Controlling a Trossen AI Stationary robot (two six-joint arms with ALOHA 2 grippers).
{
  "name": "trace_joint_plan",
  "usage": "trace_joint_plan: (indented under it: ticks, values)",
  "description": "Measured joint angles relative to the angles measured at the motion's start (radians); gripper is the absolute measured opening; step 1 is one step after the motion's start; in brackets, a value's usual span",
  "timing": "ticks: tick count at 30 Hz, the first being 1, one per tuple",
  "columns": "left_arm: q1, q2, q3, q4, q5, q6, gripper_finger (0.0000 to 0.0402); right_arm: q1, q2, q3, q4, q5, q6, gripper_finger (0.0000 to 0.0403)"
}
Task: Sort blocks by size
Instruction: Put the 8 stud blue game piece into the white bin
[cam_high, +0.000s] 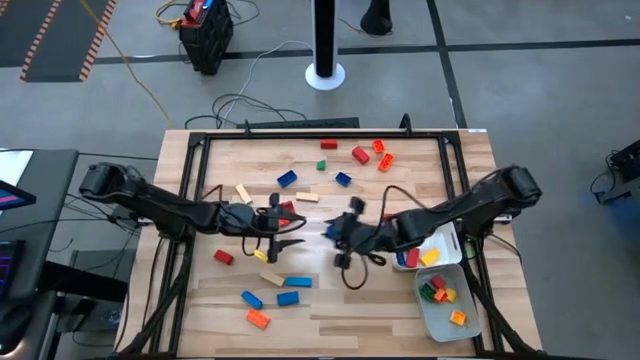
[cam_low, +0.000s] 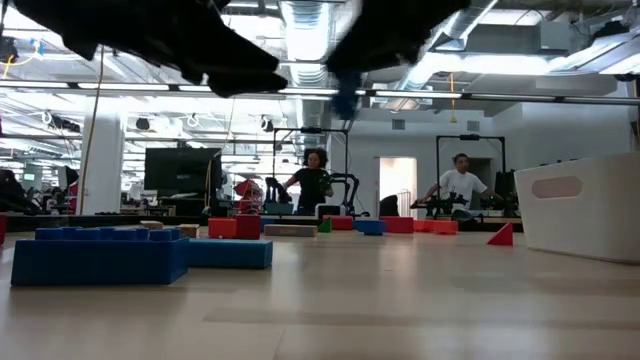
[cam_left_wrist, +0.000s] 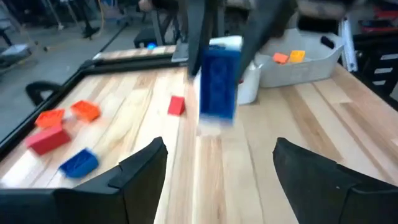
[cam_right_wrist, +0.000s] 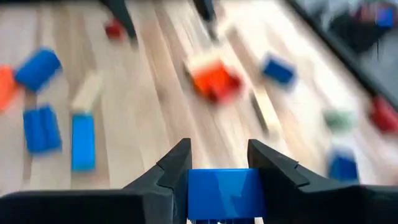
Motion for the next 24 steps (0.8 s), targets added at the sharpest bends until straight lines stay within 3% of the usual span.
trace_joint_plan:
  ticks: [5, 12, 17, 24]
  values:
    - [0.000, -0.096, 0.000, -0.154, -0.047, -0.038, 0.0281, 0.049, -0.162, 0.013, -0.511, -0.031, 0.336, 0.0157]
    - [0.003, -0.103, 0.001, -0.214, -0.096, -0.076, 0.0281, 0.173, -0.310, 0.013, -0.974, -0.077, 0.802, 0.0171]
    - [0.024, -0.090, 0.001, -0.216, -0.105, -0.086, 0.0281, 0.213, -0.311, 0.013, -1.090, -0.126, 0.971, 0.0181]
    - [0.026, -0.090, 0.001, -0.239, -0.105, -0.077, 0.0281, 0.207, -0.313, 0.013, -1.109, -0.154, 0.987, 0.0196]
